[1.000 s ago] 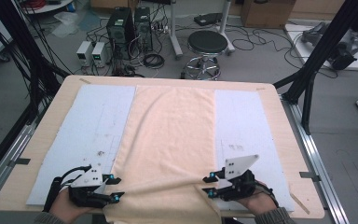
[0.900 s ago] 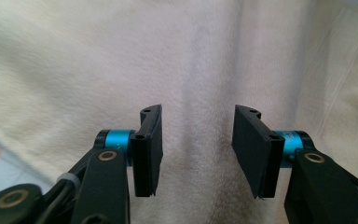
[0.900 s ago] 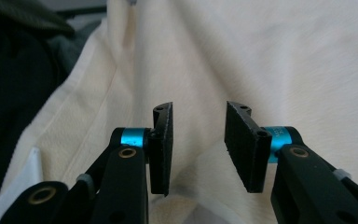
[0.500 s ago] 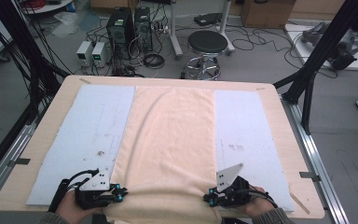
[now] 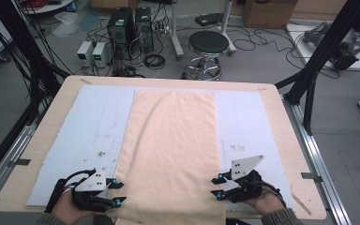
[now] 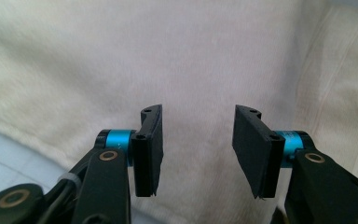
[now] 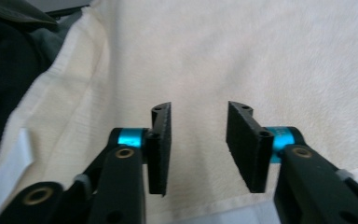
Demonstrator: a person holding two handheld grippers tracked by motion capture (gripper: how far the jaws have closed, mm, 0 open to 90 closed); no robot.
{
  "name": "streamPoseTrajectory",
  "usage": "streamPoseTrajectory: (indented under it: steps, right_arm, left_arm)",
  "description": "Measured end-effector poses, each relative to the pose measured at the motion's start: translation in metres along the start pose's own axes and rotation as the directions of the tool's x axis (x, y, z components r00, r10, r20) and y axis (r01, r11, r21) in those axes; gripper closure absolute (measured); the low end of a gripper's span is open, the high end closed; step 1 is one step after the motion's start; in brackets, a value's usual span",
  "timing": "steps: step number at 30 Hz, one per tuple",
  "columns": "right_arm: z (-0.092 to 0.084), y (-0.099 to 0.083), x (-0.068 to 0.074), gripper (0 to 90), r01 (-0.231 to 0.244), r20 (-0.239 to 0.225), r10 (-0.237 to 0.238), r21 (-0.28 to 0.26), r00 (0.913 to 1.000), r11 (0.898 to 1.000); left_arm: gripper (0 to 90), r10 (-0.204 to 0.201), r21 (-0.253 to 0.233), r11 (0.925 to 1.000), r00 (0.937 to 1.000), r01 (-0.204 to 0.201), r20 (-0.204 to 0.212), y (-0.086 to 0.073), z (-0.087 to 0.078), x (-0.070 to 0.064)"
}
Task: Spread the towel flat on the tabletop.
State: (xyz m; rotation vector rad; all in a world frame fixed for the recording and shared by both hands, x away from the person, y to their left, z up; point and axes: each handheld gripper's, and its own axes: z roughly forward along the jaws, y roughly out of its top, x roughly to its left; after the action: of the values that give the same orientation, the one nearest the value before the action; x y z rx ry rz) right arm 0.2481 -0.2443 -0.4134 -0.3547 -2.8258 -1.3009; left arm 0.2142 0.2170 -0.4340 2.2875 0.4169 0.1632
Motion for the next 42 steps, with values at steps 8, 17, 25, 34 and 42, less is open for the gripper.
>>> streamPoseTrajectory:
  steps: [8,17,25,34,42]
  right_arm:
    - [0.025,-0.009,0.002,86.5,0.007,-0.023,-0.005,0.092,0.9997,0.996]
    - [0.015,-0.002,0.018,88.4,0.048,-0.091,-0.038,0.113,0.9951,0.992]
    - [0.001,-0.005,0.031,80.3,0.025,-0.145,-0.017,0.053,0.9893,0.998]
    - [-0.002,0.009,-0.005,57.5,-0.046,0.017,0.047,-0.060,0.9987,0.997]
    - [0.004,0.019,-0.044,49.0,-0.081,0.131,0.094,-0.102,0.9870,0.991]
  left_arm:
    - [85.1,0.010,-0.016,0.9998,0.9999,-0.010,0.000,-0.005,0.000,-0.002]
    - [86.5,0.017,0.007,0.9998,0.9989,-0.018,0.043,-0.005,-0.012,-0.017]
    - [79.0,0.003,-0.054,0.9985,0.9993,-0.001,0.038,0.003,-0.027,-0.025]
    - [57.0,-0.071,-0.156,0.9860,0.9948,0.059,-0.073,0.011,-0.022,0.006]
    - [50.8,-0.096,-0.136,0.9874,0.9893,0.080,-0.110,0.018,-0.004,0.034]
